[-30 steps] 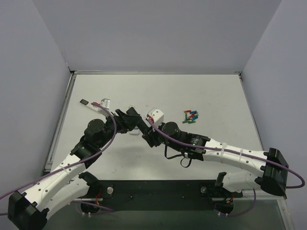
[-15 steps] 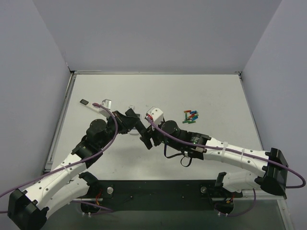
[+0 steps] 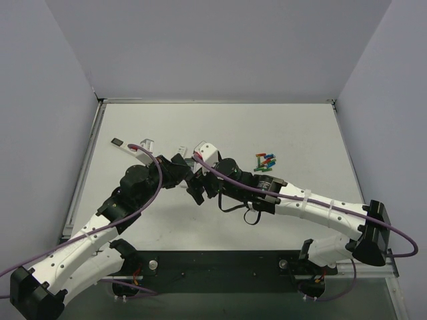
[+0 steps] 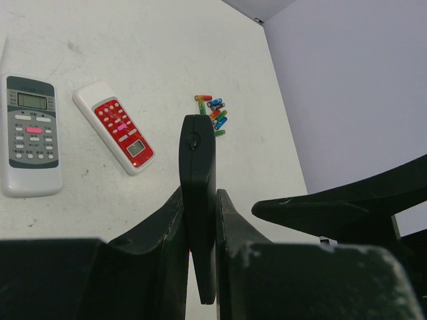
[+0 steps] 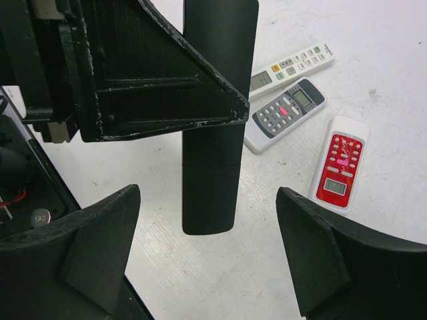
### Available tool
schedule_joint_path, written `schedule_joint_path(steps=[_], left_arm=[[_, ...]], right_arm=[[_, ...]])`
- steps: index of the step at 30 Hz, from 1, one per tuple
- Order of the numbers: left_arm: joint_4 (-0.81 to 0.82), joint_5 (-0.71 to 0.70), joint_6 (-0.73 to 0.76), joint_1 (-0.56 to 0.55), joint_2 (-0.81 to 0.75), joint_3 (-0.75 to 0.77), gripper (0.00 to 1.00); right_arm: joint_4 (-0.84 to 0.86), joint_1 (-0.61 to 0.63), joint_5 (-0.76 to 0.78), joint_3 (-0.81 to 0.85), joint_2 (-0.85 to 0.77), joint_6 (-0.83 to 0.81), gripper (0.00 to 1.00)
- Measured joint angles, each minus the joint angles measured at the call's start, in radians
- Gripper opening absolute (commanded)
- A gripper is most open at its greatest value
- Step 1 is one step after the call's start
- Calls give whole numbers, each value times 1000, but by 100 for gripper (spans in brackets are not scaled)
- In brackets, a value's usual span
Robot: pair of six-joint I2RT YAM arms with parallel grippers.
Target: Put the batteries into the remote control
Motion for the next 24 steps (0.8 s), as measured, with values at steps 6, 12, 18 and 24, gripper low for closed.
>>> schedule_joint_path(steps=[6,12,18,24], left_arm=[[-9,2,0,0,-1,0,0],[-8,9,0,0,-3,0,0],[-8,26,-2,0,-4,0,0],[-8,36,-3,0,-8,0,0]], right_arm=[[-50,-13,-21,19,52,12,73],[-66,-41,-66,20,68,27,62],[-66,-59,-130,20,69,39,57],[-66,-73,-166,20,69,54,57]])
